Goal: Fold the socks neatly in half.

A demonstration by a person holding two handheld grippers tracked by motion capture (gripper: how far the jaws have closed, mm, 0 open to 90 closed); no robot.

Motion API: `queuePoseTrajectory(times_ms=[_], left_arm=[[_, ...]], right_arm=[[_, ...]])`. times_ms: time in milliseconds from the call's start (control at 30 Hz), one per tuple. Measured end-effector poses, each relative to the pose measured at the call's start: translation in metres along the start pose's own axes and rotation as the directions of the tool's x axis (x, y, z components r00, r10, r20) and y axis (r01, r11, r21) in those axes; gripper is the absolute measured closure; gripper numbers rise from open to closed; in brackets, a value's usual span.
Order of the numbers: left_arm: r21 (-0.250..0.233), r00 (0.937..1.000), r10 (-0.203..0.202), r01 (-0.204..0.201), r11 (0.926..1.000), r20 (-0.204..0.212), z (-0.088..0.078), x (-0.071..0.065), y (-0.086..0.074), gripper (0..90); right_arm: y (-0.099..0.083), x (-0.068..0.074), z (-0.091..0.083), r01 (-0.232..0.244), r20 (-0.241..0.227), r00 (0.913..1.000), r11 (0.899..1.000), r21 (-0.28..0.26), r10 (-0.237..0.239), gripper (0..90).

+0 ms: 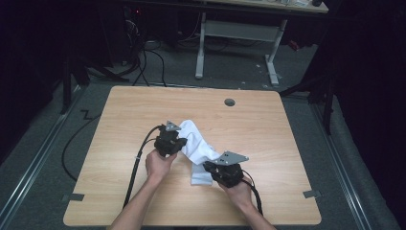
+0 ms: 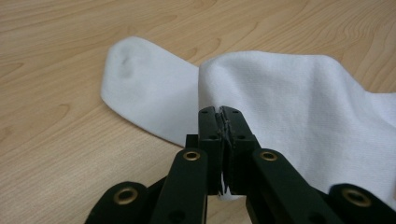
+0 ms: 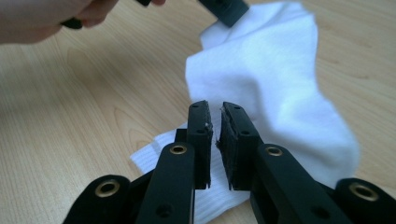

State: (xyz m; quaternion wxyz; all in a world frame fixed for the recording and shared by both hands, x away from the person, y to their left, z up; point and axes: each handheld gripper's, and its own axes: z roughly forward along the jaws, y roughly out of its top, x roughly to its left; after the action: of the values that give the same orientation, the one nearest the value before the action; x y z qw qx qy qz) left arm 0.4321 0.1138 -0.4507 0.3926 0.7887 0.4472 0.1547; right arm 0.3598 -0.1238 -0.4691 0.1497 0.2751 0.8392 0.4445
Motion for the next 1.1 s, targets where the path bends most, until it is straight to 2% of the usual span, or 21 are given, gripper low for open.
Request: queuePoseTrajectory(times_ms=[167,300,533,600,733,800,967,1100], left_arm=[[0.002,0.9999,0.008,-0.008,1.0,-0.012,0.0,0.002,0.005,87.6],[-0.008,0.9998,-0.007,0.007,0.9999,-0.017,0.001,0.006,0.008,87.6],[-0.012,0.9995,0.009,-0.01,0.9999,-0.031,0.001,0.007,0.016,87.6],[-0.022,0.9995,0.001,-0.002,0.9998,-0.03,0.001,0.009,0.017,87.6],[-0.01,0.9991,-0.009,0.008,0.9999,-0.042,0.001,0.014,0.016,87.6],[-0.009,0.9989,-0.009,0.009,0.9999,-0.045,0.001,0.016,0.016,87.6],[-0.017,0.9993,-0.02,0.02,0.9997,-0.031,0.0,0.016,0.017,87.6],[-0.019,0.9993,0.005,-0.006,0.9998,-0.037,0.0,0.011,0.024,87.6]], right_arm=[[-0.005,0.0,0.014,-0.012,-0.002,0.9999,0.999,0.053,0.012,76.7],[-0.008,-0.002,0.022,-0.023,0.014,0.9996,0.997,0.08,0.022,73.6],[-0.006,-0.005,0.032,-0.035,0.05,0.9983,0.995,0.094,0.03,69.2],[-0.005,-0.006,0.034,-0.034,0.055,0.998,0.995,0.097,0.029,68.8],[-0.006,-0.009,0.042,-0.048,0.061,0.9973,0.992,0.119,0.041,68.8],[-0.008,-0.01,0.045,-0.054,0.058,0.9972,0.989,0.136,0.046,70.7],[-0.009,-0.013,0.046,-0.038,0.057,0.9979,0.988,0.148,0.03,83.1],[-0.009,-0.015,0.047,-0.035,0.046,0.9985,0.988,0.147,0.029,88.3]])
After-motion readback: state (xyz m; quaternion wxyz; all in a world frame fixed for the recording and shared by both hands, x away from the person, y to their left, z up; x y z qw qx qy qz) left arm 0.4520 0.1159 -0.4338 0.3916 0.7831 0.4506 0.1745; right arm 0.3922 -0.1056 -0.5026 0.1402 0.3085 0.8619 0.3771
